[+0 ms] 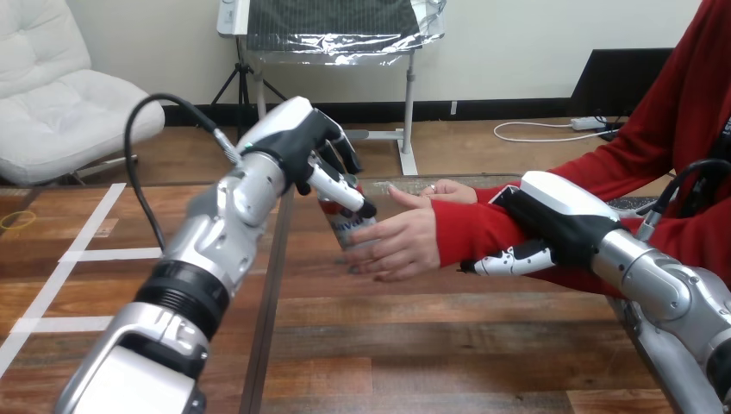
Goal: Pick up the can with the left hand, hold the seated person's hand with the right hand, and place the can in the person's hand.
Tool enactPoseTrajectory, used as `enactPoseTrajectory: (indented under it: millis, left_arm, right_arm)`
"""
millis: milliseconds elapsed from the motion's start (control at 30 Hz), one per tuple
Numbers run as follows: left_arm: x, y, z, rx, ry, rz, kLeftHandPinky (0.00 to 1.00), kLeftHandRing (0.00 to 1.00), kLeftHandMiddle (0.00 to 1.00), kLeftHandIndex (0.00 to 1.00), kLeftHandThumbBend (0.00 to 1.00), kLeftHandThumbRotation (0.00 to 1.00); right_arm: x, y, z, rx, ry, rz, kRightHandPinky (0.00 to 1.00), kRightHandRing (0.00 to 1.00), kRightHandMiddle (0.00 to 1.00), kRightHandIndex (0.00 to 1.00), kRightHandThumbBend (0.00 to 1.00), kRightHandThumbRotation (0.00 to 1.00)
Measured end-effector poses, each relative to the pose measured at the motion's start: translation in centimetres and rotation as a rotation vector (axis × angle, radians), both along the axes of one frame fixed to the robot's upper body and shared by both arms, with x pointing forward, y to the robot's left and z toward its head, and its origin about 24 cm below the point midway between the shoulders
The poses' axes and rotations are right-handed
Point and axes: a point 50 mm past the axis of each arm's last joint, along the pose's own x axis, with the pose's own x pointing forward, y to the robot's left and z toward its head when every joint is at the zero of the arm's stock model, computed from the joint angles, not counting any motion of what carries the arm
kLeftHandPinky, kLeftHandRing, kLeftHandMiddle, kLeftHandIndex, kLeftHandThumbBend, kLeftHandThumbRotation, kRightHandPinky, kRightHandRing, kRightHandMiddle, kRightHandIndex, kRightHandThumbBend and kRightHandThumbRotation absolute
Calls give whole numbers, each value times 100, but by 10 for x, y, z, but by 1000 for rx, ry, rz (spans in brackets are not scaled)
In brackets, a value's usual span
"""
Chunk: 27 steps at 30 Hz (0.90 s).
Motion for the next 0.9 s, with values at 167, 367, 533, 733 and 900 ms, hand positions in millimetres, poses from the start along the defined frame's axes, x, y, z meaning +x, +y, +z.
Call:
enactPoseTrajectory:
  millis: [167,367,533,733,900]
  left_arm:
    - [0,-4,-3,-7,15,-4,31,38,44,45,77,0]
    - [0,-10,-5,-15,26,-7,31,38,45,45,77,0]
    - [0,-14,-6,-20,32,-10,32,39,45,45,76,0]
    - [1,-18,-6,-21,39,-12,32,39,45,45,75,0]
    - [2,-21,-6,-24,37,-11,32,39,45,45,76,0]
  right_arm:
    - [0,2,0,3,-4,6,18,21,26,27,59,47]
    - [1,4,0,6,-4,10,18,21,26,27,59,47]
    - [1,5,0,8,-4,12,18,21,26,27,59,47]
    - [1,7,-1,11,-3,15,18,21,26,27,59,48]
    - [1,8,-1,14,-2,18,18,22,27,27,58,48]
